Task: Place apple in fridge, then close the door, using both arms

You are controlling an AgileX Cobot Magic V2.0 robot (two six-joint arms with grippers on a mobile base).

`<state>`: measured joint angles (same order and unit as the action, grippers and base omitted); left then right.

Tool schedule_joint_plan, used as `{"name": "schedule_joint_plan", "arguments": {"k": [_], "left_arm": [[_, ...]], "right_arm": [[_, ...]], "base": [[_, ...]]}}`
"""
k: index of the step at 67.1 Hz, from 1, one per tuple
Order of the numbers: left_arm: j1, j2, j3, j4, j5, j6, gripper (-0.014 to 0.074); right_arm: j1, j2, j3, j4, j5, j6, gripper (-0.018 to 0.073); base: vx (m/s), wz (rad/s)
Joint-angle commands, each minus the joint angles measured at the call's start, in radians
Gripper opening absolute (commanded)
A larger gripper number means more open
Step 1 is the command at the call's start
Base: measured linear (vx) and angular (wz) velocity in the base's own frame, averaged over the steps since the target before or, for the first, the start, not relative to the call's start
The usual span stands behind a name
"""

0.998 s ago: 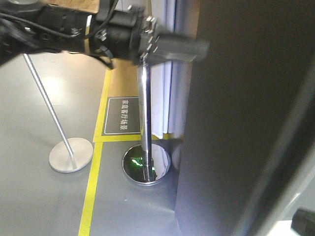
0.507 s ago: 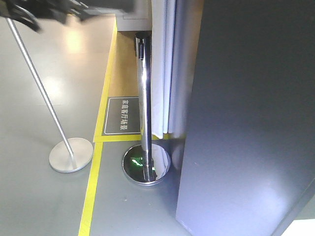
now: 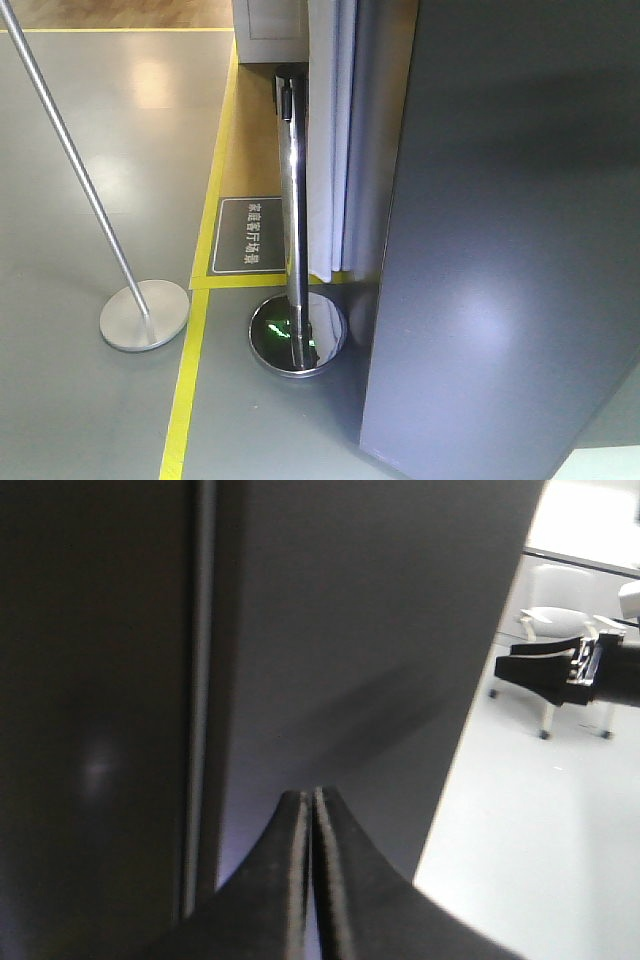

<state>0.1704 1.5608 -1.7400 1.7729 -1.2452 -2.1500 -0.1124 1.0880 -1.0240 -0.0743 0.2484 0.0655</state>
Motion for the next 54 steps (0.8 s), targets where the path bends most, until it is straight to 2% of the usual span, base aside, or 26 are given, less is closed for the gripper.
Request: {"name": "schedule_joint_plan", "arguments": {"k": [1,12,32,54], "left_arm": [[0.032,-0.039,-0.031,0.037,-0.127,-0.001,-0.0008],[0.074,-0.039,-0.031,0.037,-0.127,-0.001,-0.0008],[0.111,-0.039,-0.031,0.037,-0.127,-0.001,-0.0008],[0.111,-0.039,-0.031,0.037,-0.127,-0.001,-0.0008]], "right_arm": [[-0.008,0.064,-0.089,-0.015,-0.118,-0.002,0.0486],[-0.008,0.22,-0.215,-0.015,-0.131,-0.002,0.0472],[-0.008,0.424,-0.403,-0.016,-0.133,-0.006,0.0469],[-0.008,0.638,-0.65,-0.016,-0.09,-0.006,0.0469]], "base": [[0.0,0.0],[0.0,0.0],[0.0,0.0],[0.0,0.0]]}}
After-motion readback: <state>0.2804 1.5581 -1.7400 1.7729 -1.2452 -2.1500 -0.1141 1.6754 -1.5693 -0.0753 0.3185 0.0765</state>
